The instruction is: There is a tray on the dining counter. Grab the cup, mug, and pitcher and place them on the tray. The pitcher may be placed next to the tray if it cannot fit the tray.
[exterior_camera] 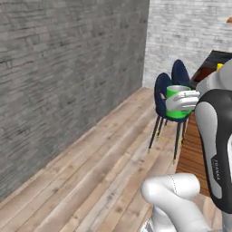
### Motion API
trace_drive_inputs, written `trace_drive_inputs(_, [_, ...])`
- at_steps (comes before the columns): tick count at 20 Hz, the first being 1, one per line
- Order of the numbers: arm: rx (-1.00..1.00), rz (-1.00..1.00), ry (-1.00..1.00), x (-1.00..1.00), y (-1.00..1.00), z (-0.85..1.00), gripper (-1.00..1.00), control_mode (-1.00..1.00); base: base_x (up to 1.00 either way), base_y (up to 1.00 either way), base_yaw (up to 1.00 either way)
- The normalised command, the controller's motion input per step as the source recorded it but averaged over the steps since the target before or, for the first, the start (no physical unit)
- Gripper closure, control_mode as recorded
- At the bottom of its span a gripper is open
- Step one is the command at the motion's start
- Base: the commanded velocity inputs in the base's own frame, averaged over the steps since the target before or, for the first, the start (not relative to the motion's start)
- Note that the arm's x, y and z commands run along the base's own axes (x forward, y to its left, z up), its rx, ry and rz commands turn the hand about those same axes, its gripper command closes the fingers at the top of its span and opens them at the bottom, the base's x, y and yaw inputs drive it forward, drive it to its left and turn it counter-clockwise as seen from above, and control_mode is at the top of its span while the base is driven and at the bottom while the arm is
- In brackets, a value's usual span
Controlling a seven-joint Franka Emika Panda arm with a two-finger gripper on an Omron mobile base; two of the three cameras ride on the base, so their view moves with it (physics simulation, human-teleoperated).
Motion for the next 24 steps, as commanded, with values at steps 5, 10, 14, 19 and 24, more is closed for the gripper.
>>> trace_drive_inputs(5, [0.00,0.00,0.00,0.00,0.00,0.00,1.00,1.00,1.00,1.00,-0.41])
trace_drive_inputs(10, [0.00,0.00,0.00,0.00,0.00,0.00,1.00,1.00,1.00,1.00,-0.57])
trace_drive_inputs(14, [0.00,0.00,0.00,0.00,0.00,0.00,1.00,1.00,1.00,1.00,-0.69])
trace_drive_inputs(19, [0.00,0.00,0.00,0.00,0.00,0.00,1.00,1.00,1.00,1.00,-0.71])
trace_drive_inputs(24, [0.00,0.00,0.00,0.00,0.00,0.00,1.00,1.00,1.00,1.00,-0.74])
